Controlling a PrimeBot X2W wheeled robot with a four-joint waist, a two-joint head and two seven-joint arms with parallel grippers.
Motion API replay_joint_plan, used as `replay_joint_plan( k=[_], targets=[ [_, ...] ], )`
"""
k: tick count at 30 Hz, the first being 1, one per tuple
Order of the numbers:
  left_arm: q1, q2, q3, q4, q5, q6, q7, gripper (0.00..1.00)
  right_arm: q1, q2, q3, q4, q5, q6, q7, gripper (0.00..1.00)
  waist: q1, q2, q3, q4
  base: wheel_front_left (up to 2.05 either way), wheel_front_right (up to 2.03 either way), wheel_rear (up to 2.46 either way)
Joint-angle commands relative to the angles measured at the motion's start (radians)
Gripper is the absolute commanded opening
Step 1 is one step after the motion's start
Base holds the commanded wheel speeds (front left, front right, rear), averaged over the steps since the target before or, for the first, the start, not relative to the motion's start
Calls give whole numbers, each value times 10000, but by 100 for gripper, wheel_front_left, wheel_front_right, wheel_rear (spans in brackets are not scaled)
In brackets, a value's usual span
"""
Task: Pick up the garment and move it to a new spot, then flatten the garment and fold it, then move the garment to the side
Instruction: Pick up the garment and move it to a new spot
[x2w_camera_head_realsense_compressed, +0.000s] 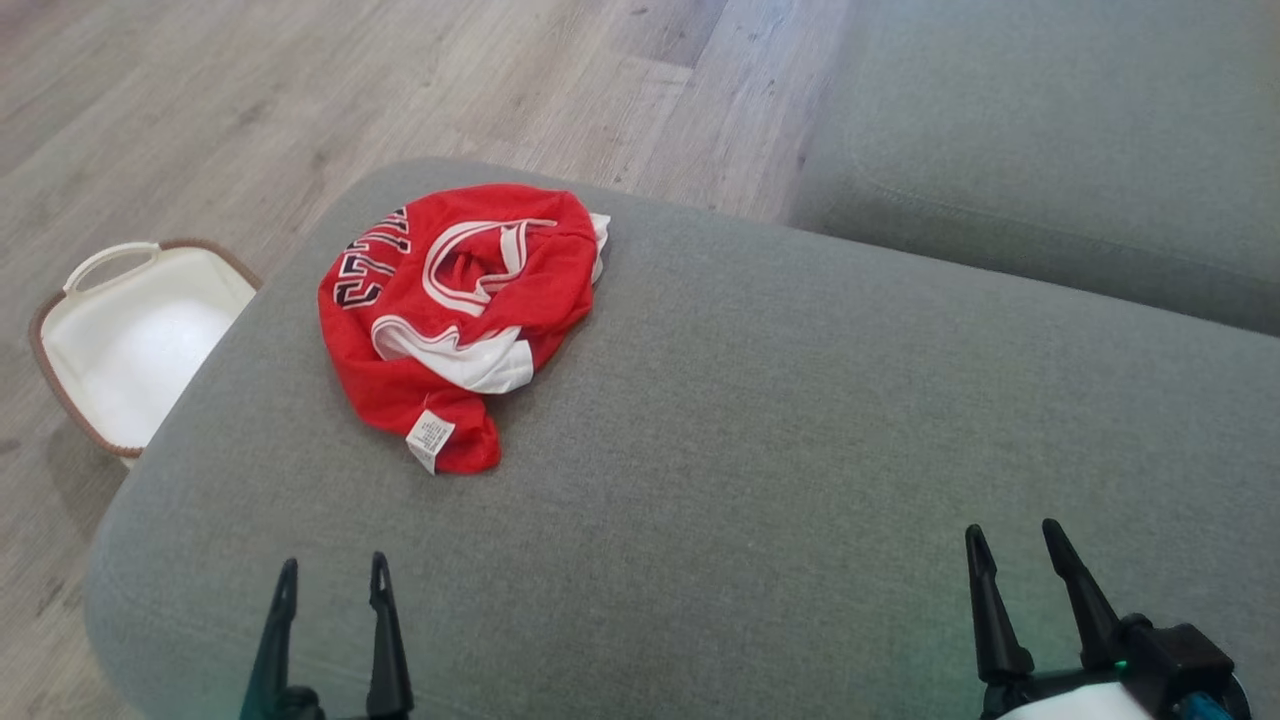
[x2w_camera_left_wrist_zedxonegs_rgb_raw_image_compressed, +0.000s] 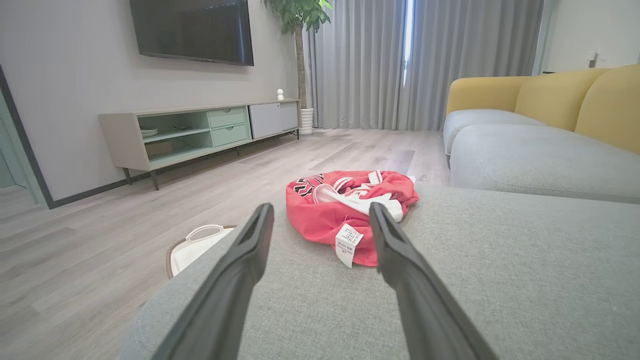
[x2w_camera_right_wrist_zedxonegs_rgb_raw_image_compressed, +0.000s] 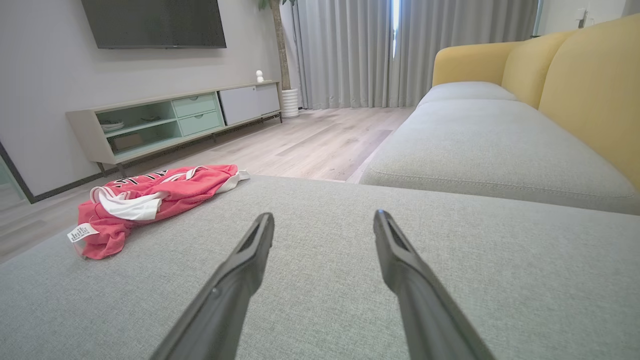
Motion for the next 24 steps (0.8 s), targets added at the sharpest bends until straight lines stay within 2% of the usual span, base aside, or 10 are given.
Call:
replay_joint_plan(
  k=[1,7,11,13,18,22,24],
  targets=[
    [-494,-33,391,-409,69,34,-51,100,-505,-305,221,-280,-28,65,-108,100,-1,0,127,12,0,0,0],
    [-1230,245,567,-720,151,-105,-51,100,-558,-581,348,-319,-84,65,-109,100,-1,0,569,-160,0,0,0],
    [-2703,639,753,-929,232,-300,-51,100,-659,-985,397,-483,-131,65,-109,100,-1,0,1344,-291,0,0,0],
    [-3758,828,770,-683,176,-541,-51,100,-808,-1243,322,-617,-94,65,-109,100,-1,0,1869,-303,0,0,0],
    [-6891,1208,637,866,27,-1247,300,100,-1345,-2249,211,-1030,-270,65,-109,100,-1,0,3363,-341,0,0,0],
    [-9346,1229,445,2748,-295,-1896,1404,100,-1808,-3218,172,-1345,-449,65,-109,100,-1,0,4437,-442,0,0,0],
    [-10381,1124,478,3872,-563,-2081,2105,100,-1993,-3656,149,-1473,-513,65,-109,100,-1,0,4851,-513,0,0,0]
  ],
)
